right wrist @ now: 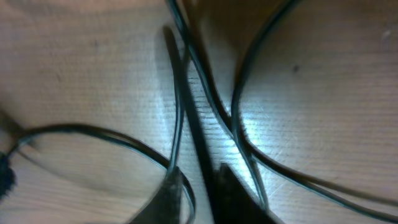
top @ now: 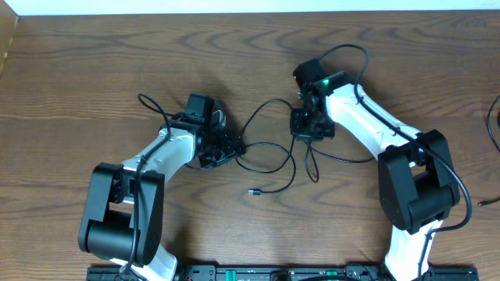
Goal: Untangle cables
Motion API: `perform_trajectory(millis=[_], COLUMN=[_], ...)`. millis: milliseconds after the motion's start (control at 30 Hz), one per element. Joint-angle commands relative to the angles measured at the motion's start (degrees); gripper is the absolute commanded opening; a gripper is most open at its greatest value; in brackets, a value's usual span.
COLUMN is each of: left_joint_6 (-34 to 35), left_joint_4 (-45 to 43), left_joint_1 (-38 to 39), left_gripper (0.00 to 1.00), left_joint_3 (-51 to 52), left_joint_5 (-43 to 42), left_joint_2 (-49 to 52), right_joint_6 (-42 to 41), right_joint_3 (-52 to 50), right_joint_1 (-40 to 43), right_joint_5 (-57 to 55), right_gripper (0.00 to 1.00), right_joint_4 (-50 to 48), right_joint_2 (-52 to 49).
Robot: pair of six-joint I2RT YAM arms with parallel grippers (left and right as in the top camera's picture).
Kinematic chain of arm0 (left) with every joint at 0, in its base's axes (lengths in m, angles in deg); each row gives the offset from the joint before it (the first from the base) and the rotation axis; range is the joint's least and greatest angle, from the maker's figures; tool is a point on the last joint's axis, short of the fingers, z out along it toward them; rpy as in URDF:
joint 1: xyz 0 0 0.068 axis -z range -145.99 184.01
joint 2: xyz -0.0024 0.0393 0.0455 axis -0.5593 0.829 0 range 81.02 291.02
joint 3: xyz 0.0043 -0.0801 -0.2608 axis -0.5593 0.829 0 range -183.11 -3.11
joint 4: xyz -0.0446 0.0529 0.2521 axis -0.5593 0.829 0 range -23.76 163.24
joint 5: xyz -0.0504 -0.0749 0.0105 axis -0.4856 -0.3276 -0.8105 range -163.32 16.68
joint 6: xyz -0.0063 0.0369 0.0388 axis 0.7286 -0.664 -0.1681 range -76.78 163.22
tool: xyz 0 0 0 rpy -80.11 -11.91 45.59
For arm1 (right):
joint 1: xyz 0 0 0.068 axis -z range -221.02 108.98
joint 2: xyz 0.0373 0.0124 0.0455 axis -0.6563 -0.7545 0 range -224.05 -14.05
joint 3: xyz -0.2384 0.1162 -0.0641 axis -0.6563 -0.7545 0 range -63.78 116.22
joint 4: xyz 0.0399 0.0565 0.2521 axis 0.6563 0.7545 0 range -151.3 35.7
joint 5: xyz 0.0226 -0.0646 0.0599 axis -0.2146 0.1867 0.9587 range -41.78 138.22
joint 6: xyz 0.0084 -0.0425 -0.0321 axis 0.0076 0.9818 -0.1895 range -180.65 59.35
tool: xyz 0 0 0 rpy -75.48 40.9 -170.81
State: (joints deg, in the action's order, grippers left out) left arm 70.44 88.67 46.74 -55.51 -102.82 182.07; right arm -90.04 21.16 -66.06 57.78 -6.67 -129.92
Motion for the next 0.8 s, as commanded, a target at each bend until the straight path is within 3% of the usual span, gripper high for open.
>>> perform_trajectory(millis=[0, 367, 767], left_joint_6=[0.55, 0.52, 0.52], left_joint_4=[1.22, 1.27, 1.2], left_joint_1=[-0.35, -0.35, -0.35], left_gripper=[0.48, 0.49, 0.49], left_joint_3=[2.4, 2.43, 2.4], left_joint_5=[3.08, 2.89, 2.93], left_joint_2=[2.56, 2.56, 2.56], right_joint_6=[-5.95, -11.13, -12.13], right_joint_3=[-0.11, -3.58, -10.25], right_joint_1=[-1.03, -1.75, -2.21], right_joint_5=[0.24, -1.46, 3.61], right_gripper=[0.22, 0.26, 0.22], right_joint_4=[1.01, 1.88, -3.89], right_joint_2=[-0.17, -0.2, -0.17])
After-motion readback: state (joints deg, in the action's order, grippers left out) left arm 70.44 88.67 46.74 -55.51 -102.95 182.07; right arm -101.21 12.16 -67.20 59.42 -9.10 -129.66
